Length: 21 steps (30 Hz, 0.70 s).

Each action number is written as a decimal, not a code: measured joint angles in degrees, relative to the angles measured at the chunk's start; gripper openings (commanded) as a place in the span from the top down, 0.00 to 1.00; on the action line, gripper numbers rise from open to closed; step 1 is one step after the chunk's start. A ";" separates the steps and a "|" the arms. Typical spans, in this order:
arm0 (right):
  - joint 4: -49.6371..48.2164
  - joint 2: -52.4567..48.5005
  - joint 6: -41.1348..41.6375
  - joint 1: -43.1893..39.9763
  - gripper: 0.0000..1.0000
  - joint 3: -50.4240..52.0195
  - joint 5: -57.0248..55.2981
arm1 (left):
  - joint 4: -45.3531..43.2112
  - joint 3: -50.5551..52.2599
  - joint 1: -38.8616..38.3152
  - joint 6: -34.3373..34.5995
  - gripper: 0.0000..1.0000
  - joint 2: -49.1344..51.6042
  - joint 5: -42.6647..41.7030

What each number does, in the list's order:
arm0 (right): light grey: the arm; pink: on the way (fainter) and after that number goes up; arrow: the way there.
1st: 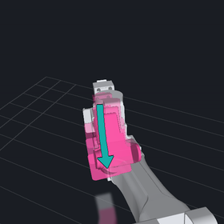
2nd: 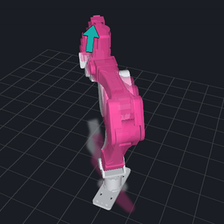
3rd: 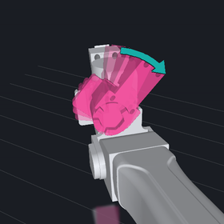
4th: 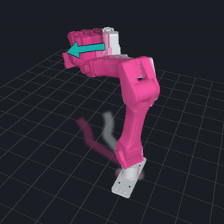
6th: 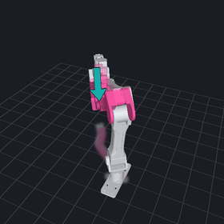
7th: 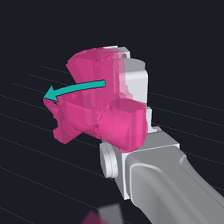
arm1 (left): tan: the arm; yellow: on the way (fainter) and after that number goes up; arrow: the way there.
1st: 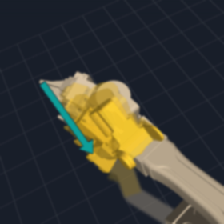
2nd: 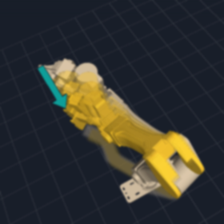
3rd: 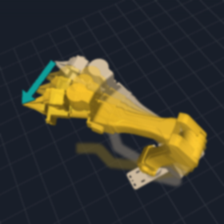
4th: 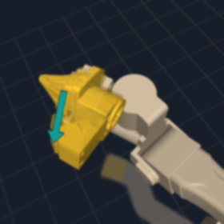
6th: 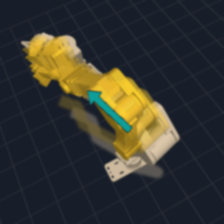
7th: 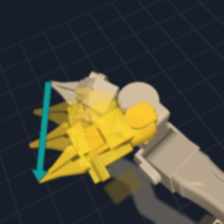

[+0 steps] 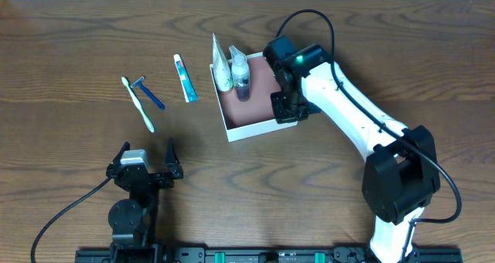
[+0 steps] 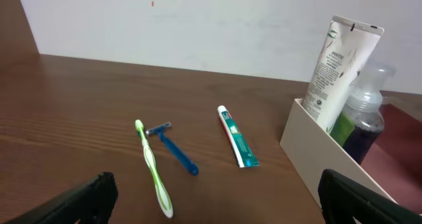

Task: Pack container
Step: 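Open the right gripper and withdraw it from the box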

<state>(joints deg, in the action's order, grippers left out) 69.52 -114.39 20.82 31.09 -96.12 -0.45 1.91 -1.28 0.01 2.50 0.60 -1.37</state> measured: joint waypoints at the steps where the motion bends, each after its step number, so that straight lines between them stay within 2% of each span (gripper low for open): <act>1: -0.79 0.00 -0.11 0.13 0.99 0.00 0.02 | 0.00 0.00 0.00 0.00 0.02 0.00 0.00; 6: -6.21 0.00 -0.94 0.76 0.98 -0.02 0.00 | 0.00 0.00 -0.02 0.00 0.02 0.00 0.00; 14: -7.63 0.00 -2.03 0.63 0.91 0.00 -0.72 | 0.00 0.00 -0.02 0.00 0.02 0.00 0.00; 21: -9.53 0.00 -2.25 0.57 0.97 3.19 -1.75 | 0.00 0.00 -0.02 0.00 0.02 0.00 0.00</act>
<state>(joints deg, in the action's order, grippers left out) 59.99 -114.39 18.57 31.66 -92.92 -2.20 1.91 -1.28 -0.01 2.50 0.60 -1.37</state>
